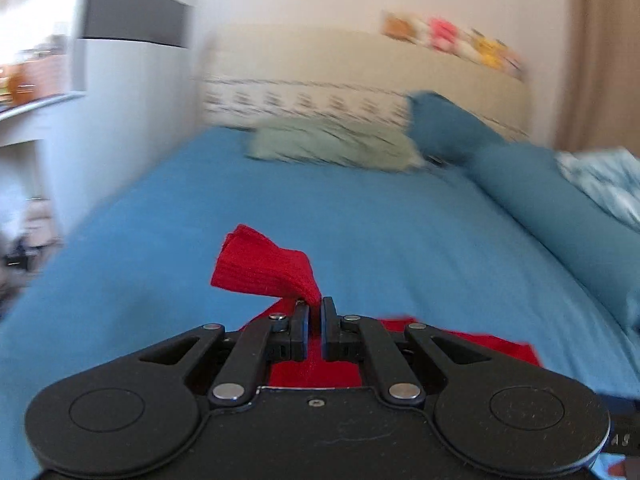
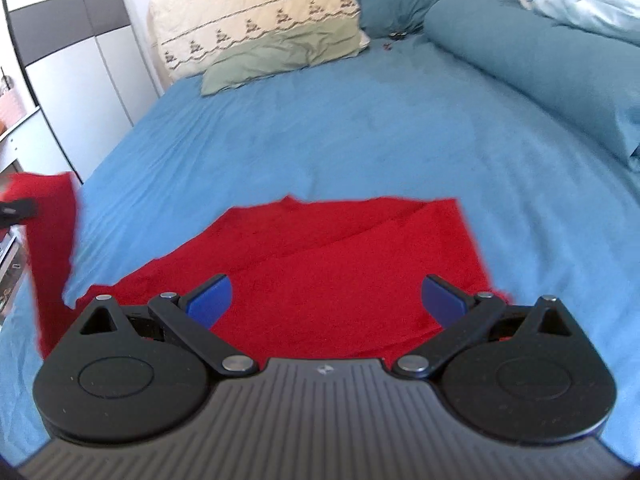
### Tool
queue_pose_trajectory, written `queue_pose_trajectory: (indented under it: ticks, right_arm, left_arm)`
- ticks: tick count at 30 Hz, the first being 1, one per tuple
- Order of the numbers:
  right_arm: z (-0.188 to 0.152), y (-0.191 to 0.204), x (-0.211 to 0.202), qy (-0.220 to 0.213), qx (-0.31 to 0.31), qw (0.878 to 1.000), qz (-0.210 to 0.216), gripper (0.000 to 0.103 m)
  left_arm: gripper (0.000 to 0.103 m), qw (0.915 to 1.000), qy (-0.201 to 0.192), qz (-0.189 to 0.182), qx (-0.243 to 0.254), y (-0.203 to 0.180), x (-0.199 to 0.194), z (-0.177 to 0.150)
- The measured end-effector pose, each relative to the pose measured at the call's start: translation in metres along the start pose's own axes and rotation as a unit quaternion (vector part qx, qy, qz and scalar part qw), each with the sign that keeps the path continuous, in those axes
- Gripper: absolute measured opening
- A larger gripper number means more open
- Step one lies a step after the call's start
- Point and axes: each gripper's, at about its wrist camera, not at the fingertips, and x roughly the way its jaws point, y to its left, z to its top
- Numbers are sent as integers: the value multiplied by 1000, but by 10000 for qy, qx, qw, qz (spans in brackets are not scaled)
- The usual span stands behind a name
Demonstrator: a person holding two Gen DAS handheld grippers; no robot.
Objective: Fold small clothes
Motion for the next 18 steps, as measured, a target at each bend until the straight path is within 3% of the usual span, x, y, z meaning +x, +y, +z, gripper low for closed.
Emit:
queue_pose_trajectory:
  ticks: [7,13,15,16,17,18]
  right_arm:
    - [14,-72,11,35,-185,9998,-84,103]
    - [1,-108,32,298,-83,9995,-51,103]
    - [-2,-114,35,374,-28,9993,-2,103]
    - [-2,-115,36,401,-32,9992,18,103]
    - [-2,-115,36,408,-46,9992,36,103]
    - [-1,-115,35,405,-66,9991,57,103]
  left_arm:
    - [5,9930,989,-381,513,-112,91,-71]
    - [8,9840,1611,-358,675,-142,121,-114]
    - [26,9837,1598,-420,708,-143,116,-117]
    - [49,9838,1565,-479,729,-144,113,-116]
    - [65,9844,1494,-522,770,-143,107,-115]
    - [69,9853,1397,-513,836,-141,98,-114]
